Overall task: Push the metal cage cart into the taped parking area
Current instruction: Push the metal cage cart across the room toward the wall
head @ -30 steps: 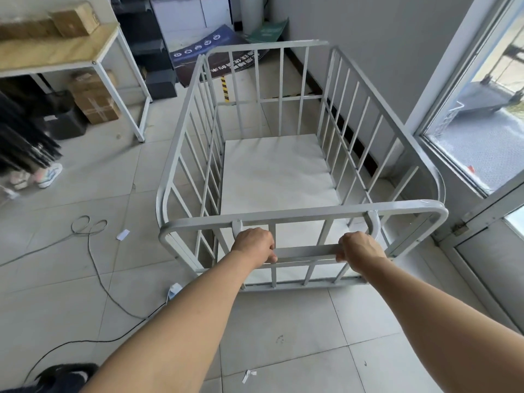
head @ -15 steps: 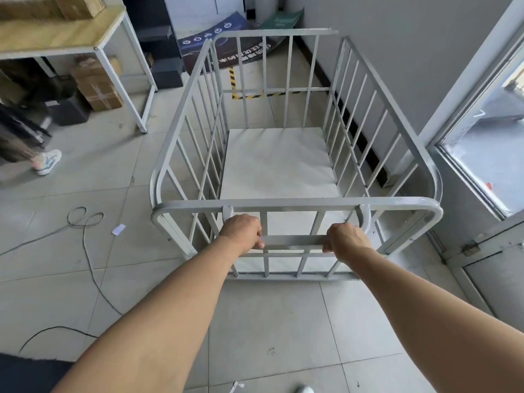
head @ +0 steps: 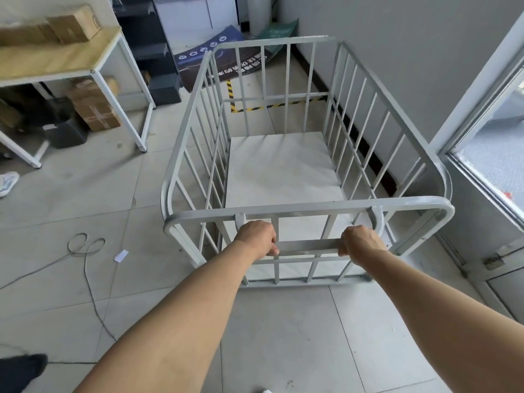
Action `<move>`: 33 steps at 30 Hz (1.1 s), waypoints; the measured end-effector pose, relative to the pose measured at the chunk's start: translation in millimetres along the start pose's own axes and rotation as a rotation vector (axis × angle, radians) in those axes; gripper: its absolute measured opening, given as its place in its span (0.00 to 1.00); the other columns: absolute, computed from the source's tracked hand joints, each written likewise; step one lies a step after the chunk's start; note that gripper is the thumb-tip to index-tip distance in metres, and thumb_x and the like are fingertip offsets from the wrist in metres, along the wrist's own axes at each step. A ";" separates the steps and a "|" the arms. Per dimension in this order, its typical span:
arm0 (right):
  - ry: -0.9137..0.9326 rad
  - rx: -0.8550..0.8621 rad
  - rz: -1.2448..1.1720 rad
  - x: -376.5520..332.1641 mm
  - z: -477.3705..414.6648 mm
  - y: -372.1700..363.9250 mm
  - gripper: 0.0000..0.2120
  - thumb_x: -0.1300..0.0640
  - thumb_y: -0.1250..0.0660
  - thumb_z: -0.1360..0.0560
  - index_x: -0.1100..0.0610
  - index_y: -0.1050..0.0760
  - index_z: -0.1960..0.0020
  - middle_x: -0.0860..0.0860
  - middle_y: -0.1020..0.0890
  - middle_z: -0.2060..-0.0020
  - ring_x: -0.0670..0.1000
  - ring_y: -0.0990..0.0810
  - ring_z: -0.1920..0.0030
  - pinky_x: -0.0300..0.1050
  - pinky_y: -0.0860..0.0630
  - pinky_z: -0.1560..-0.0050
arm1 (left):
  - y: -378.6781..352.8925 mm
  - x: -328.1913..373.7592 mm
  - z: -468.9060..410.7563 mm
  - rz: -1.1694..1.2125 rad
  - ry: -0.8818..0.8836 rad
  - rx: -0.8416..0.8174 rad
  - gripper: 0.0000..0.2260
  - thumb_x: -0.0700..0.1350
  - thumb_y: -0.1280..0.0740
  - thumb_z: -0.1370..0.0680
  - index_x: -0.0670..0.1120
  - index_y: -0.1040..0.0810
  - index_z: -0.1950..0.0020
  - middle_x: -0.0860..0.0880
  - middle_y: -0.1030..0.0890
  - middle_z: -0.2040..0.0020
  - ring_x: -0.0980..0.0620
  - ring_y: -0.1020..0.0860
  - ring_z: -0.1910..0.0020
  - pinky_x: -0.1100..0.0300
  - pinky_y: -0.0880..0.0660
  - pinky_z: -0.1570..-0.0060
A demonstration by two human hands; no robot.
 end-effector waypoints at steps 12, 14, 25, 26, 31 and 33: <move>-0.025 -0.033 -0.055 -33.0 -44.8 13.8 0.14 0.66 0.36 0.29 0.54 0.24 0.71 0.48 0.26 0.72 0.50 0.28 0.69 0.38 0.33 0.67 | 33.4 -12.4 -56.4 -0.039 0.017 -0.012 0.07 0.45 0.27 0.27 0.41 0.14 0.55 0.48 0.14 0.54 0.47 0.18 0.51 0.58 0.24 0.51; -0.016 -0.047 -0.071 -37.7 -55.4 17.9 0.13 0.66 0.36 0.29 0.54 0.23 0.70 0.49 0.25 0.72 0.51 0.27 0.69 0.39 0.30 0.62 | 39.6 -13.4 -66.2 -0.029 0.035 -0.007 0.07 0.45 0.26 0.27 0.41 0.15 0.54 0.47 0.14 0.52 0.46 0.18 0.50 0.59 0.26 0.53; 0.075 -0.027 -0.035 -70.8 -121.2 41.3 0.13 0.68 0.37 0.27 0.55 0.23 0.66 0.51 0.25 0.67 0.55 0.25 0.61 0.41 0.28 0.57 | 71.3 -21.6 -127.7 0.049 0.114 0.072 0.09 0.44 0.26 0.27 0.42 0.15 0.49 0.45 0.15 0.49 0.45 0.19 0.47 0.59 0.27 0.49; 0.078 -0.029 -0.038 -74.8 -126.9 44.5 0.12 0.68 0.37 0.27 0.56 0.20 0.63 0.52 0.24 0.67 0.55 0.25 0.60 0.42 0.27 0.56 | 75.0 -22.9 -134.2 0.055 0.118 0.080 0.09 0.44 0.26 0.27 0.42 0.16 0.49 0.45 0.15 0.49 0.45 0.19 0.47 0.59 0.26 0.49; 0.073 -0.035 -0.037 -92.6 -156.2 58.1 0.13 0.69 0.40 0.27 0.60 0.17 0.57 0.51 0.24 0.68 0.56 0.24 0.59 0.43 0.27 0.54 | 90.8 -27.6 -168.0 0.029 0.098 0.054 0.04 0.42 0.27 0.28 0.44 0.18 0.62 0.47 0.14 0.57 0.48 0.20 0.57 0.58 0.24 0.53; 0.067 -0.030 -0.024 -97.8 -166.0 61.6 0.13 0.69 0.40 0.27 0.60 0.17 0.57 0.50 0.26 0.71 0.55 0.24 0.61 0.43 0.27 0.55 | 97.1 -30.1 -179.4 0.021 0.091 0.051 0.05 0.43 0.26 0.29 0.47 0.20 0.64 0.48 0.16 0.61 0.48 0.22 0.60 0.58 0.25 0.55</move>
Point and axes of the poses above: each hand's wrist, its own z-axis away from the middle knuckle, its own y-axis out of the back of the hand, x = y × z, the point moved 6 cm from there along -z, towards the middle knuckle
